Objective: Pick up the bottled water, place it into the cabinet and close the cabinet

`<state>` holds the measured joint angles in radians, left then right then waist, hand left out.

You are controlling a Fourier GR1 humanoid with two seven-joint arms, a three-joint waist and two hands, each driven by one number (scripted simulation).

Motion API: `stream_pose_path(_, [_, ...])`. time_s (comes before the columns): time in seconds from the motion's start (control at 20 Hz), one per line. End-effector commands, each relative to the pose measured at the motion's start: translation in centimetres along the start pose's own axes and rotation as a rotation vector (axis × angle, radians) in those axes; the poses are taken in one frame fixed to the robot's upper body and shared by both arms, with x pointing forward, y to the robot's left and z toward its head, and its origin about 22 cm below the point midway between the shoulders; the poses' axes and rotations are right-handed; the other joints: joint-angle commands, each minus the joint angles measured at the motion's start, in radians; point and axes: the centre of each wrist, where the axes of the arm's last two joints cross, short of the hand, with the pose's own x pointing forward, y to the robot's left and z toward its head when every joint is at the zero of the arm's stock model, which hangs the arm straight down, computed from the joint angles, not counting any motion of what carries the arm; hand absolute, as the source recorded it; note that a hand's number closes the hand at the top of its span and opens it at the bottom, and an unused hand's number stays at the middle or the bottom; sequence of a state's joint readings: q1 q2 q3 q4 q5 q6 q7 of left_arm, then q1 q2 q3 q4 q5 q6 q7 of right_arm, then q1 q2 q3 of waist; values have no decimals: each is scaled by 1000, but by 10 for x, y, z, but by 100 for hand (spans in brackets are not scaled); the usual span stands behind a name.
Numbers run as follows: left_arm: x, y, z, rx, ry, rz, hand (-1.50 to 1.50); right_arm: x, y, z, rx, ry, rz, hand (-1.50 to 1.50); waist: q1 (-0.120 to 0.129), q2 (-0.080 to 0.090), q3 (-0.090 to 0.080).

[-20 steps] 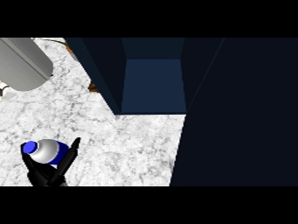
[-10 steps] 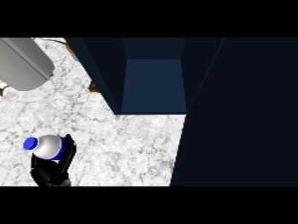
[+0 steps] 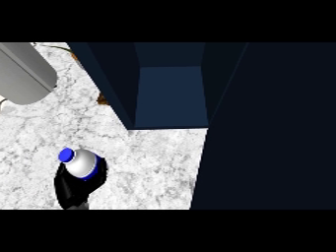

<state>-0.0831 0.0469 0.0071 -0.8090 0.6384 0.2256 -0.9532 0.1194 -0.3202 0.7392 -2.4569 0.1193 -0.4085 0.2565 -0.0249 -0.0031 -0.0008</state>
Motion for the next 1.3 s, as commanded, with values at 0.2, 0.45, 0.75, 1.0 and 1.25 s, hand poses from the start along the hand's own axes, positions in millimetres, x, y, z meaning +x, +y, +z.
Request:
stream_pose_path(0.2, [11, 0, 15, -427, 54, 74, 150, 26, 2, 11, -8, -37, 4, -150, 19, -4, 0])
stream_pose_path(0.45, [22, -43, 15, -470, 74, 86, 150, 26, -10, -1, -23, -45, 16, -150, 25, 1, 1])
stream_pose_path(0.75, [57, -61, 16, -495, 131, 175, 150, 38, -15, 7, -21, -25, 23, -150, 24, 1, 1])
stream_pose_path(1.0, [83, -85, 34, -515, 76, 158, 150, 30, -3, 9, -16, -46, 14, -150, 23, -2, 1])
stream_pose_path(1.25, [114, -102, 22, -535, 45, 149, 150, 36, -10, 6, -27, -32, 23, -150, 23, 0, 1])
